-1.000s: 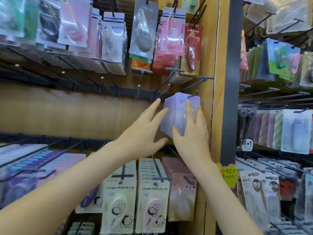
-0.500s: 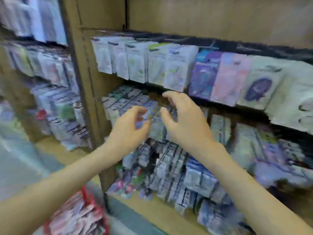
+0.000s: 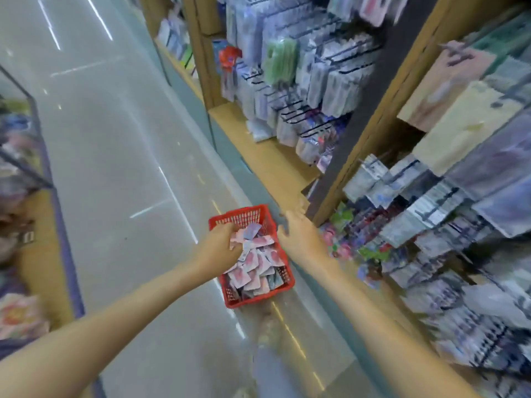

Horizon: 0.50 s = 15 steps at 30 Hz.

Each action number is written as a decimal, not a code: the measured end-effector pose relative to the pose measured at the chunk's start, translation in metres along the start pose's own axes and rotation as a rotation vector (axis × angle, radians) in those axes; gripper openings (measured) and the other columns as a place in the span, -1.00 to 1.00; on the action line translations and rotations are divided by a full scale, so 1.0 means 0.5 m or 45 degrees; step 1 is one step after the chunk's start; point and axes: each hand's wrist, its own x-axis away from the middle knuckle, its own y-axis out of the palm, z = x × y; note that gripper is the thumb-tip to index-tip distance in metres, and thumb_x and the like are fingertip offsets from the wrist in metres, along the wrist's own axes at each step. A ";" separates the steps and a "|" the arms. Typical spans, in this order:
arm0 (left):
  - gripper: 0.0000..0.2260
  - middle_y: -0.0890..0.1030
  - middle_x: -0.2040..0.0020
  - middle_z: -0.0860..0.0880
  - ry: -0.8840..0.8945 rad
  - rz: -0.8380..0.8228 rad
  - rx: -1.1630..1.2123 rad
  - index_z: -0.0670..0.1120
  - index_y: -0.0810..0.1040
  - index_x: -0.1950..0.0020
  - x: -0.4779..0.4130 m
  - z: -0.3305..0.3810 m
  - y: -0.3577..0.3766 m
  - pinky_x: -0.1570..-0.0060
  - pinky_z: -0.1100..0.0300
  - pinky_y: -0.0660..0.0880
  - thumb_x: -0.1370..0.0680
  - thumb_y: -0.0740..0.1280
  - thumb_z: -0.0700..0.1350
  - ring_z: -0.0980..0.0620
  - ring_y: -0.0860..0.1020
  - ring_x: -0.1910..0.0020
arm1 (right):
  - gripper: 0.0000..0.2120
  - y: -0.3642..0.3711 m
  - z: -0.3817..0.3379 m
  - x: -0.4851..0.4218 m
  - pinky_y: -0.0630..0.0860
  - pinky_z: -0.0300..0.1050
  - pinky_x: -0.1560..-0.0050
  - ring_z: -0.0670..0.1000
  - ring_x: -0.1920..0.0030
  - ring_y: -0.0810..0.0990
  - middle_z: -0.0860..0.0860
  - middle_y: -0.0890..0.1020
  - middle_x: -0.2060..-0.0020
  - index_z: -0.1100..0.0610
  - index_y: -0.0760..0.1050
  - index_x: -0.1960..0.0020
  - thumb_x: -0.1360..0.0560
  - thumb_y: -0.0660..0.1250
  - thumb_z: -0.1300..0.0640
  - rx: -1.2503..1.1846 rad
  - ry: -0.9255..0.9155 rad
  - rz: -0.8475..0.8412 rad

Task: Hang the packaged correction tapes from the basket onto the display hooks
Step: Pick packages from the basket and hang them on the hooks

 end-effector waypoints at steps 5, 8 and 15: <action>-0.65 0.47 -0.29 -0.23 -0.331 -0.122 0.024 -0.23 0.38 -0.34 -0.136 -0.192 0.085 -0.14 0.12 0.31 -0.59 0.23 -0.13 -0.19 0.45 -0.26 | -0.64 0.200 0.072 -0.191 0.38 0.00 -0.14 0.20 -0.24 0.48 0.17 0.51 -0.24 0.17 0.40 -0.35 -0.56 0.21 0.21 -0.022 0.116 -0.297; -0.65 0.42 -0.32 -0.23 -0.490 -0.219 0.046 -0.22 0.35 -0.35 -0.235 -0.323 0.164 -0.18 0.11 0.31 -0.58 0.24 -0.16 -0.19 0.42 -0.28 | -0.70 0.334 0.148 -0.276 0.38 -0.03 -0.09 0.22 -0.17 0.52 0.18 0.55 -0.17 0.19 0.46 -0.28 -0.55 0.23 0.23 -0.061 0.248 -0.401; -0.56 0.43 -0.30 -0.16 -0.468 -0.327 0.052 -0.11 0.32 -0.42 -0.495 -0.562 0.424 -0.04 0.12 0.41 -0.54 0.11 -0.07 -0.16 0.50 -0.17 | -0.50 0.662 0.370 -0.404 0.35 -0.21 -0.20 0.12 -0.25 0.49 0.14 0.51 -0.28 0.26 0.32 -0.42 -0.49 0.27 0.38 -0.122 0.619 -0.481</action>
